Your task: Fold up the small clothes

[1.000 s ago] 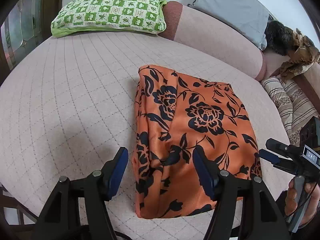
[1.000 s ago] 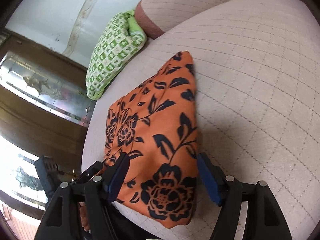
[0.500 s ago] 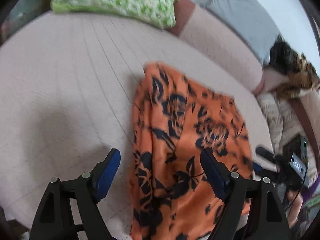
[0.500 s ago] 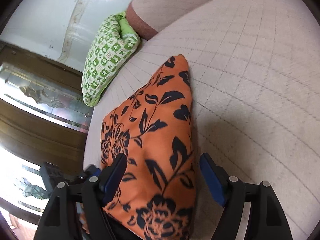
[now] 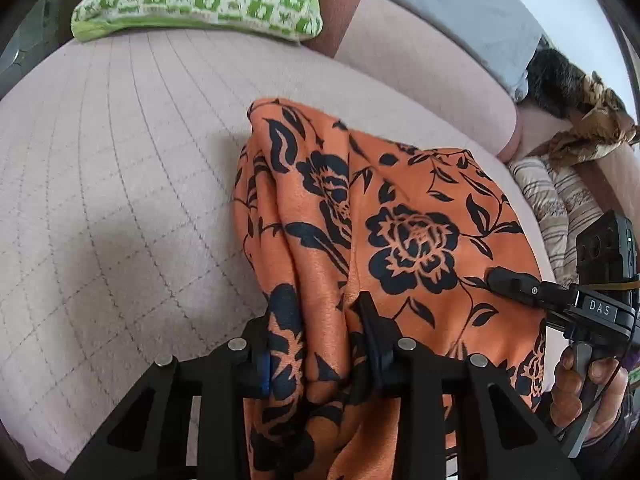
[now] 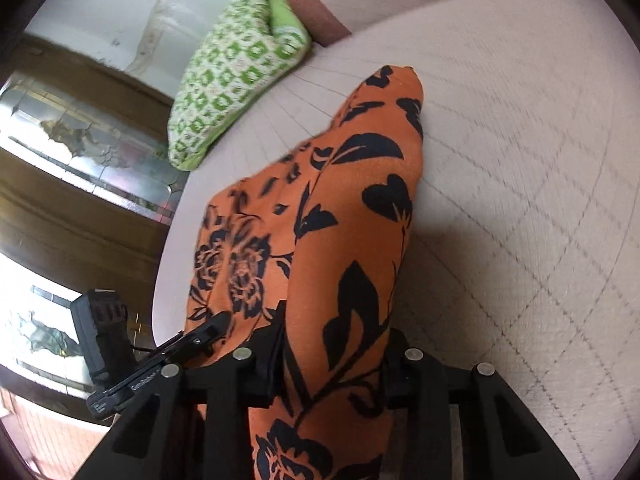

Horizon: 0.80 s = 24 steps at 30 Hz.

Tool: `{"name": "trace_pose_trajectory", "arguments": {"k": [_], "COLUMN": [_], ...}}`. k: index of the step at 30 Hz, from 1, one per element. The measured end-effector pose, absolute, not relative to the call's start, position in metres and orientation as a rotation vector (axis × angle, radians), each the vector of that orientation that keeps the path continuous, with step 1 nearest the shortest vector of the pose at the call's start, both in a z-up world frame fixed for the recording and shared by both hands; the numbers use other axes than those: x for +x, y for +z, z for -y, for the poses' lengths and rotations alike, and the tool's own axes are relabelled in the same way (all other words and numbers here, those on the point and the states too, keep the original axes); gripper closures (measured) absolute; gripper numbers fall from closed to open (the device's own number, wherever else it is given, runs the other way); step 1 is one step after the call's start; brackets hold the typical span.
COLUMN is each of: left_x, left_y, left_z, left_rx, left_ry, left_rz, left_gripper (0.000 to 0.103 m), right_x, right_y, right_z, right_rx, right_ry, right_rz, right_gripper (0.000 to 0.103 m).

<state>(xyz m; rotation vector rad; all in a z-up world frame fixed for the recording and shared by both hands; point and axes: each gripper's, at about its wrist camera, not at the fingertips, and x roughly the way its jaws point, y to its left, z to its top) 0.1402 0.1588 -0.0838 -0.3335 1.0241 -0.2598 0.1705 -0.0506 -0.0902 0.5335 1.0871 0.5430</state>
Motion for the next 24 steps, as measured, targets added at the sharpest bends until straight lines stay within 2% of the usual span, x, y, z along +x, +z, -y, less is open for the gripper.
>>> {"name": "trace_pose_trajectory", "arguments": {"k": [8,13,17,22,23,24], "left_x": [0.124,0.139,0.161,0.180,0.182,0.181], "left_y": [-0.011,0.003,-0.018,-0.083,-0.096,-0.108], "left_z": [-0.140,-0.133,-0.120,-0.107,-0.104,-0.105], "left_rx": [-0.295,-0.254,-0.249,-0.214,-0.206,-0.209], "left_ry": [-0.327,-0.375,-0.388,-0.361,-0.351,-0.334], "left_rz": [-0.862,-0.825,-0.859,-1.007,-1.053,-1.079], "left_gripper": [0.069,0.069,0.069,0.066,0.064,0.056], "right_x": [0.162,0.176,0.192,0.210,0.212,0.214], "right_y": [-0.031,-0.012,-0.029,-0.097,-0.114,-0.129], "right_z": [0.094,0.140,0.171,0.206,0.211,0.215], "right_rx": [0.478,0.474,0.504,0.577,0.590,0.598], "right_ry": [0.557,0.506,0.473,0.403,0.379,0.346], "right_rz": [-0.931,-0.861,-0.874,-0.987,-1.020,-1.051], "right_gripper": [0.067,0.067,0.067,0.067,0.066,0.064]}}
